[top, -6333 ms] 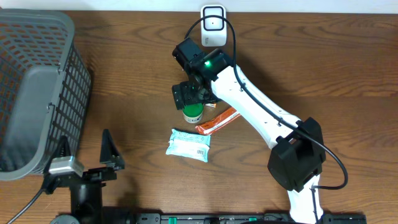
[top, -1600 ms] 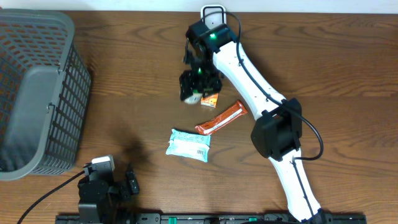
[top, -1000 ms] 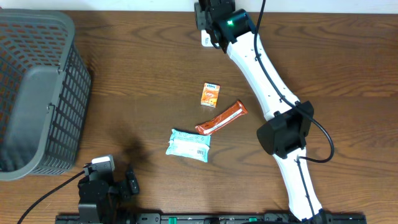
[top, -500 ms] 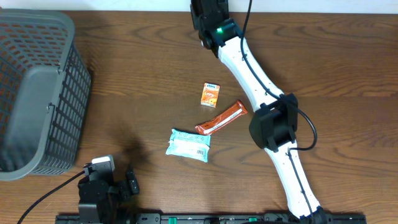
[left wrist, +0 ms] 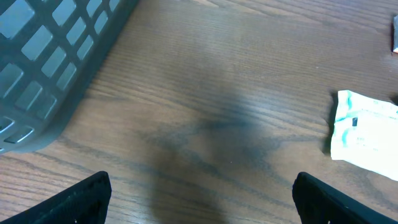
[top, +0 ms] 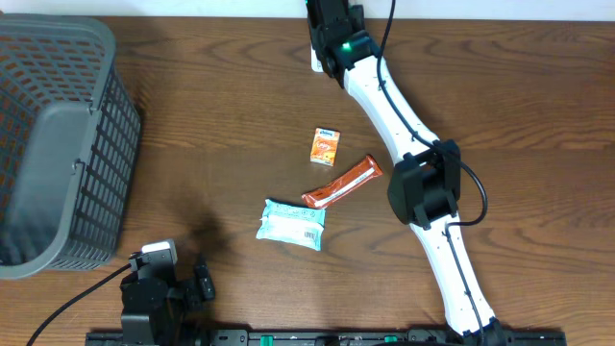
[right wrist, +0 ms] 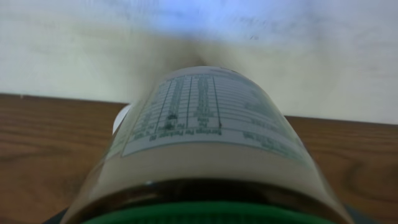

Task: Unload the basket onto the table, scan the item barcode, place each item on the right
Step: 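Raise the bottle up to the scanner with the right gripper, then carry the bottle to the right table edge and release it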

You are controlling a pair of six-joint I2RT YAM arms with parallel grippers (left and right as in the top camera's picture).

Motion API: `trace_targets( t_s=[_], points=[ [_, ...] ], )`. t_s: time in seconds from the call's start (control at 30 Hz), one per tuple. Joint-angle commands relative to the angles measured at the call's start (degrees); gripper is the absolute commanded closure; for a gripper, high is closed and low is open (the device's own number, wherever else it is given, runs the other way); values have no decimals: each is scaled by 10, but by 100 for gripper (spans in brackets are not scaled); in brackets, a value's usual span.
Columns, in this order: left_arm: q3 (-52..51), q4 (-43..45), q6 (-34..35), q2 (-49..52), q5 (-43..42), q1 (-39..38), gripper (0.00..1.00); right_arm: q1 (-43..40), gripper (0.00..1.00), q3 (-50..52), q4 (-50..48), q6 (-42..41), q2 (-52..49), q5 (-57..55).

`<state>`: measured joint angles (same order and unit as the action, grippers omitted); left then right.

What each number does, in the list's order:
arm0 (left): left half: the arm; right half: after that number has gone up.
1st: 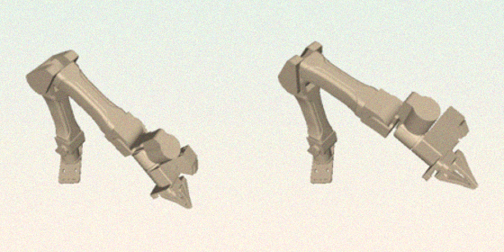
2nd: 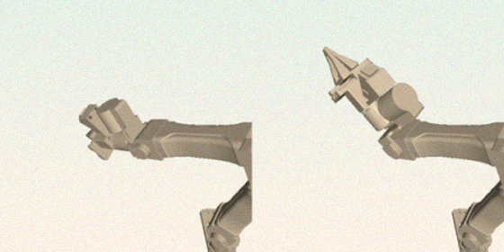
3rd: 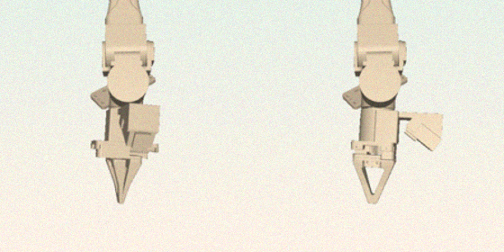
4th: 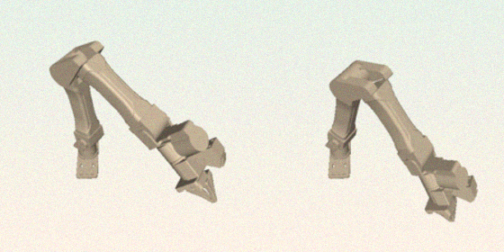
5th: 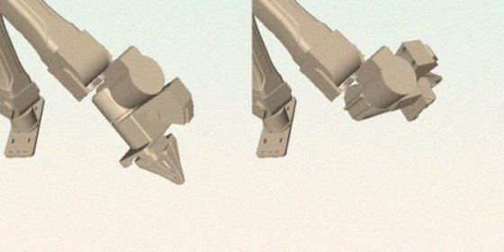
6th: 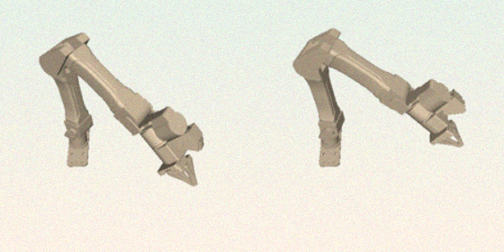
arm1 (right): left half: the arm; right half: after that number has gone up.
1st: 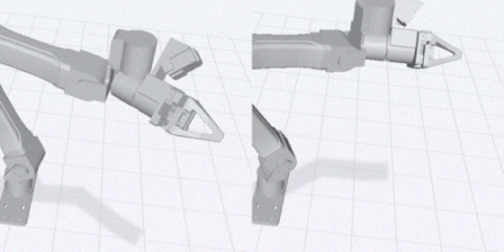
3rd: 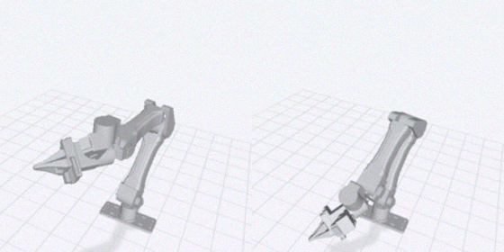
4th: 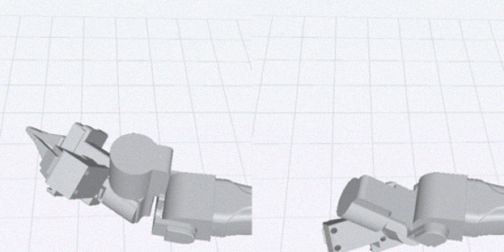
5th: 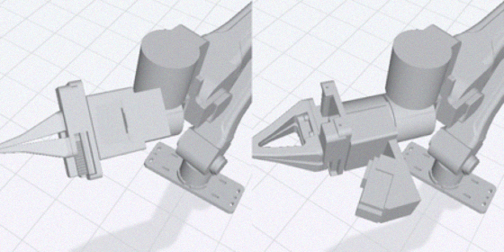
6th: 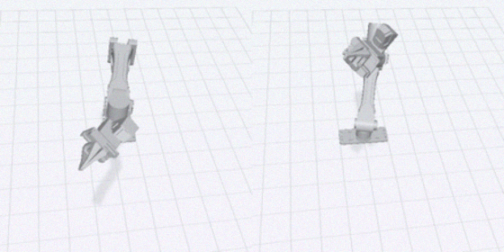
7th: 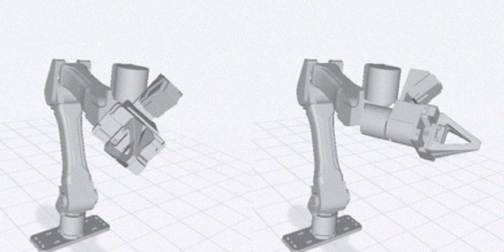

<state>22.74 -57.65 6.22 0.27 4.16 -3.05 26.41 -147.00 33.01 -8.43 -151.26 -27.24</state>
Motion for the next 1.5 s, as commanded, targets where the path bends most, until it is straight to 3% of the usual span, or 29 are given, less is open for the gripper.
trace_targets(
  t_s=[0.0, 0.77, 0.9, 1.2, 1.47],
  points=[
    [0, -3, 5, 0, -6, 1, 6, -1, 48, -5, -12, 8, -8, -11],
    [0, -3, 5, 0, -6, 1, 6, -13, 51, 48, -111, 9, -9, -11],
    [0, -3, 5, 0, -6, 1, 6, -8, 51, 46, -107, 52, 4, -19],
    [0, -3, 5, 0, -6, 1, 6, -2, 53, 46, -2, 153, 60, -193],
    [0, -3, 5, 0, -6, 1, 6, -58, 54, 46, 129, 169, 65, -297]
  ],
)
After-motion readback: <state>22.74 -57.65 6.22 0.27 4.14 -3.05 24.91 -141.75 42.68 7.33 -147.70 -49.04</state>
